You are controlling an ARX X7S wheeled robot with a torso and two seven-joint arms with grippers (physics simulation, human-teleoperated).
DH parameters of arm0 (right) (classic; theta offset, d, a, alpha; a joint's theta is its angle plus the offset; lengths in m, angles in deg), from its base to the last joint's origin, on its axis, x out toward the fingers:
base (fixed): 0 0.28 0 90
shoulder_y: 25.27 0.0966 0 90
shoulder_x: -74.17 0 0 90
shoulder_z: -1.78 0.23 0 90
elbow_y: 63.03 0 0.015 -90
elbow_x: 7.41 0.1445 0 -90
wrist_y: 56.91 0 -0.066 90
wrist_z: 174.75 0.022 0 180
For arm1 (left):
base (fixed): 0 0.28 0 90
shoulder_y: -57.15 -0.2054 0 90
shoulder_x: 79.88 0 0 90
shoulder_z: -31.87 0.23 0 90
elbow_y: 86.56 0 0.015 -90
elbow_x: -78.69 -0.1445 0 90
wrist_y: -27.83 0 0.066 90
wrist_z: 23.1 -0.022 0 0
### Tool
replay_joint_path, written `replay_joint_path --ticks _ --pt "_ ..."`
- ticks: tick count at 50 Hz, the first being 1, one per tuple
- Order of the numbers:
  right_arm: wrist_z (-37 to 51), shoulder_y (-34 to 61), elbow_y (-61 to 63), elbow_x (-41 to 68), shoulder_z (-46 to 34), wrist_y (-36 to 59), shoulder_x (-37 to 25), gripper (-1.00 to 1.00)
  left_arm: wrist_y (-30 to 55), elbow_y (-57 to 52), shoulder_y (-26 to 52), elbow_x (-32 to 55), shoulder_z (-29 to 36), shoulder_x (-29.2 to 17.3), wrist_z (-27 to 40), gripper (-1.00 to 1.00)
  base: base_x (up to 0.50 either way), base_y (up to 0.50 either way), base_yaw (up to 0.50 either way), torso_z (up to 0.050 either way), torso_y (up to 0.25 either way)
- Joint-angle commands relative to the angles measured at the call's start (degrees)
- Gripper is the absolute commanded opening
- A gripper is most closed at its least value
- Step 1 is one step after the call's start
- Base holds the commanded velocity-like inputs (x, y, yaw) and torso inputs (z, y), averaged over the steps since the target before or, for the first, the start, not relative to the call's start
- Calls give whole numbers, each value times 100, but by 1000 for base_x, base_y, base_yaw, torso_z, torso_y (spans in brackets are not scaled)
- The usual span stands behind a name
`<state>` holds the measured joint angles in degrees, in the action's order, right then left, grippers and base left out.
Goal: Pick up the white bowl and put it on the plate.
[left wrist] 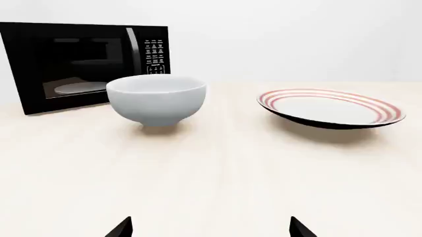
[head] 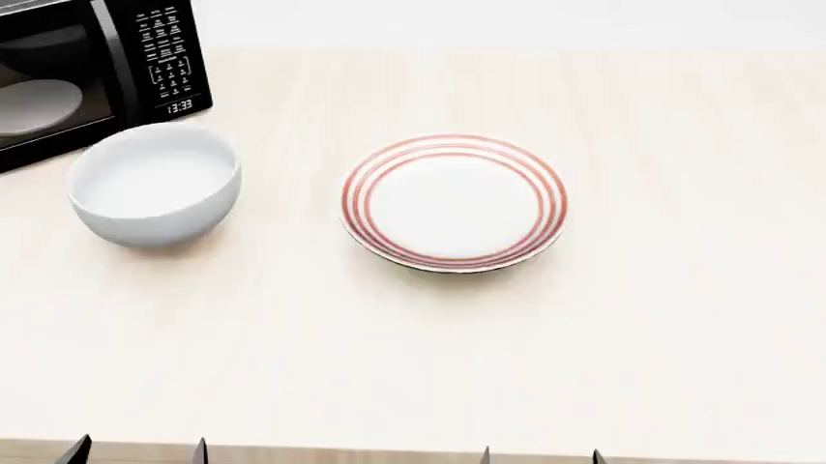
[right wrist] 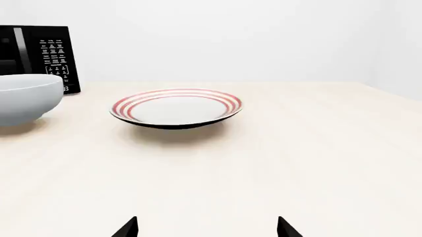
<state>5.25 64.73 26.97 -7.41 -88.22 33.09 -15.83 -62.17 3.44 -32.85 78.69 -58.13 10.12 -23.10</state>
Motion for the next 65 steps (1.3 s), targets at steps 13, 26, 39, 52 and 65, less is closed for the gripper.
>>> replay_joint_path --ticks 13,26,39,52,65 --pt "370 0 46 307 -314 55 -278 100 31 -27 -13 135 358 -286 400 100 0 0 0 0 0" --pt "544 -165 772 367 -511 469 -414 100 -111 -533 -333 259 540 -505 373 100 0 0 0 0 0" --pt "807 -670 2809 289 -565 986 -656 100 534 -2736 -776 289 463 -649 700 100 0 0 0 0 0" --pt "1118 -804 3684 172 -554 1056 -729 100 1041 -4004 -945 525 485 -762 811 100 0 0 0 0 0" --pt "1273 -819 3907 -2 -658 1133 -846 100 894 -3877 -952 461 507 -832 967 100 0 0 0 0 0"
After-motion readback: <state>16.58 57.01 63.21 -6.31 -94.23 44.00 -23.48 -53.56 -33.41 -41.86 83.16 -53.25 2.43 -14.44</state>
